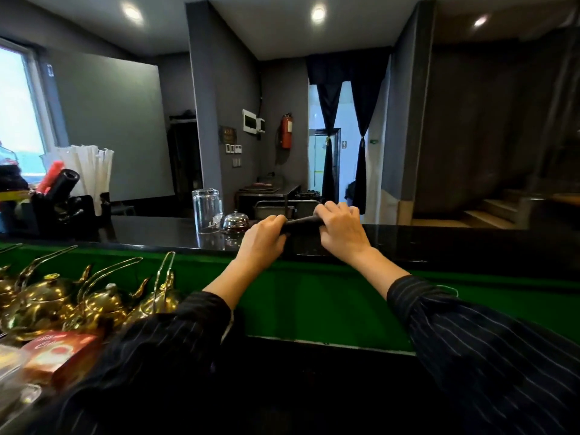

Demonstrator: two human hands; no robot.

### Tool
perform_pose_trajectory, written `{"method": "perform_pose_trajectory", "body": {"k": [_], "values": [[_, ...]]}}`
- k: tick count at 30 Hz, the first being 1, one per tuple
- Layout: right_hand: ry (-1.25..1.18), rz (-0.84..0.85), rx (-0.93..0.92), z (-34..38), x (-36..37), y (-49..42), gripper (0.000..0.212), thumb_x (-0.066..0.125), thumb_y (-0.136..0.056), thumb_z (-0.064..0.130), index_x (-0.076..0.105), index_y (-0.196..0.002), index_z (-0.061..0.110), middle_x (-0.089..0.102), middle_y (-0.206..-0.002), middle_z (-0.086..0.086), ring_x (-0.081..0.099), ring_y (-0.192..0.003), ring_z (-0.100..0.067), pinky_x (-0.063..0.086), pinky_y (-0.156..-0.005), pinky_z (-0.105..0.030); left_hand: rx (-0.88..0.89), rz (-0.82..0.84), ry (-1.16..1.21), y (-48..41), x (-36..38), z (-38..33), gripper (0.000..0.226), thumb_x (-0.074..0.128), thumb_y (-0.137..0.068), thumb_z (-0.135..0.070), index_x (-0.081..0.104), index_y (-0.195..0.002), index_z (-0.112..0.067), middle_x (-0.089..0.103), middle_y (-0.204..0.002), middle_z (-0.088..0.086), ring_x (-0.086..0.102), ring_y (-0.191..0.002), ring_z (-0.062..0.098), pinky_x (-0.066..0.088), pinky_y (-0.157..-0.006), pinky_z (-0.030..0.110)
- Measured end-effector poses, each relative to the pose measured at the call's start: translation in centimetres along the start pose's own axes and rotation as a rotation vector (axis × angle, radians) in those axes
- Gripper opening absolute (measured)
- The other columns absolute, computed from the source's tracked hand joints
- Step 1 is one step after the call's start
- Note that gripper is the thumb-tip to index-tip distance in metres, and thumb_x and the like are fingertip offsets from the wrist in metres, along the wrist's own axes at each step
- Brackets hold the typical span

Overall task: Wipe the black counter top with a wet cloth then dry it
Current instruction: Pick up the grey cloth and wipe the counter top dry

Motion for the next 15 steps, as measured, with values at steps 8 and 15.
{"method": "perform_pose_trajectory", "body": {"k": [8,15], "values": [[0.027,-0.007,0.174,-13.8,-9.5,5.7,0.011,0.049,-0.077,0.003,0.047,-0.081,0.012,0.055,-0.085,-0.011,0.048,-0.077,-0.030,0.030,-0.067,-0.035,0.153,0.132,0.208,-2.3,7.2,-16.5,0.022,0.056,-0.089,-0.029,0.056,-0.095,-0.008,0.068,-0.090,0.016,0.063,-0.085,0.035,0.040,-0.061,0.035],[0.543,0.098,0.212,-23.5,-13.3,11.1,0.023,0.062,-0.072,0.005,0.067,-0.093,0.012,0.062,-0.096,-0.011,0.055,-0.086,-0.038,0.044,-0.069,-0.046,0.389,0.324,0.050,-3.7,14.6,-28.6,0.027,0.054,-0.088,-0.026,0.054,-0.108,-0.008,0.060,-0.109,0.013,0.052,-0.108,0.030,0.049,-0.080,0.045]]}}
Point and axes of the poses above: each hand's wrist, its own y-axis away from the middle knuckle, its own x-axis out of the palm, z = x × y, the point moved 6 cm from there along -y, towards the middle knuckle
